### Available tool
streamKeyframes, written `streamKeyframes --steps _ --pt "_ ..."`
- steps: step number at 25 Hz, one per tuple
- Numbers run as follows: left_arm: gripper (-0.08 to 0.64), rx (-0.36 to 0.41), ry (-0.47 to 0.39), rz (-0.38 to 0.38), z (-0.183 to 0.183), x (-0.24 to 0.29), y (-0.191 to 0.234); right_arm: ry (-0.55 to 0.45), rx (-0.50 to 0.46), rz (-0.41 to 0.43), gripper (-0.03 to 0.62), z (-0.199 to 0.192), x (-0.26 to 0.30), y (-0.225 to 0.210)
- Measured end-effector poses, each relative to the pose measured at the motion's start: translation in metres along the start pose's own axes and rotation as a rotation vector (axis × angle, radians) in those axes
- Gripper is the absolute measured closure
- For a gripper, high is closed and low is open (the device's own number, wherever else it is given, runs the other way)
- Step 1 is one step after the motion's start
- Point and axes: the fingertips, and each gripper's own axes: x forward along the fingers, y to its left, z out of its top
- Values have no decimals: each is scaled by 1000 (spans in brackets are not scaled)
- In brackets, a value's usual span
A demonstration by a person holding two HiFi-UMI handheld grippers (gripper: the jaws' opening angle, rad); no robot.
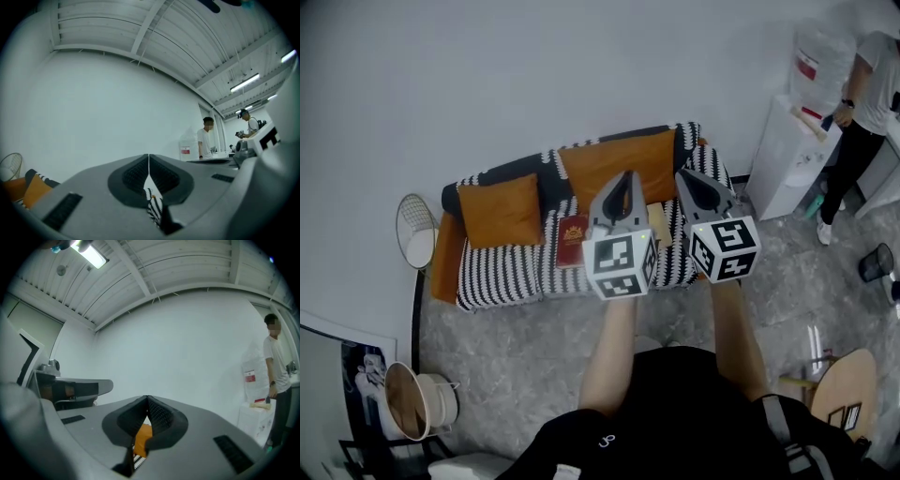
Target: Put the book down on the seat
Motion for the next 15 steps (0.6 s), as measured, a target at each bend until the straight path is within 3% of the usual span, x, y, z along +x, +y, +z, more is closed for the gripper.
streamKeyframes --steps 15 --pt "546 20 31 -22 -12 21 -16 -8 31 -17 581 -7 2 -30"
